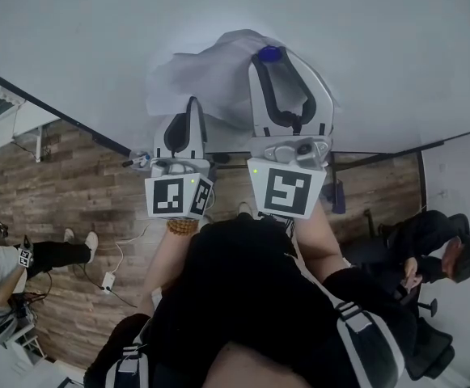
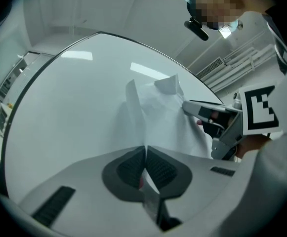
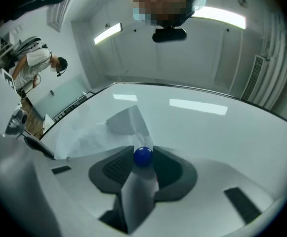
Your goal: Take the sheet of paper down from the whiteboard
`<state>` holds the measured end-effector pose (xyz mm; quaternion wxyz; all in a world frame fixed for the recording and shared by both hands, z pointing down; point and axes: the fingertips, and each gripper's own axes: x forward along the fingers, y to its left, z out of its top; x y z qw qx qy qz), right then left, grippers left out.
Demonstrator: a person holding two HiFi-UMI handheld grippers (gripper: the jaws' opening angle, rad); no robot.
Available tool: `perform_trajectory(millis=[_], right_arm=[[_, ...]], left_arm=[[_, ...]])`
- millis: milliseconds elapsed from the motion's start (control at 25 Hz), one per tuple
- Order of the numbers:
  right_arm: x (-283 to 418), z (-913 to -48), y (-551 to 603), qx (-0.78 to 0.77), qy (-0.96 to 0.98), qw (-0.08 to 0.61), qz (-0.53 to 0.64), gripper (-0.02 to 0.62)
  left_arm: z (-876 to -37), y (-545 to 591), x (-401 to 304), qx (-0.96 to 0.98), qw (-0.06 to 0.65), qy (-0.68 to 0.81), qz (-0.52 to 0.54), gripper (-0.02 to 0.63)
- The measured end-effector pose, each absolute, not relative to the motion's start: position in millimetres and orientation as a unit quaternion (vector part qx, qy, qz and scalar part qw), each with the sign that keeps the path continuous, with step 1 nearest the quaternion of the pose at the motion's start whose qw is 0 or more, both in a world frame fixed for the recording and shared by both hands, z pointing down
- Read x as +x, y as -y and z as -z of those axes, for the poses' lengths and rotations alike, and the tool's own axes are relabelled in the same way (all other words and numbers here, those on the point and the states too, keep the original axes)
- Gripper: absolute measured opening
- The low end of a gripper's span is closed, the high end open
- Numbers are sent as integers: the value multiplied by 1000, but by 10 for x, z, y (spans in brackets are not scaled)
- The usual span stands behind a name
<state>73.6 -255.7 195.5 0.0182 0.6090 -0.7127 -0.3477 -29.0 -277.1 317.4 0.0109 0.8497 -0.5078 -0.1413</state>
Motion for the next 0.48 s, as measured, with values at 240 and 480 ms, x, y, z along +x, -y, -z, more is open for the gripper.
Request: perform_trajectory(millis=[240,480], right_arm=[[748,-1945,2552,609,717,12,340,118],[741,-1943,2545,605,718,16,344,118]], left_arm=[[-3174,2775,-289,848,26,509,144,9],[-3167,2778,-294,851,29,504,141,8]])
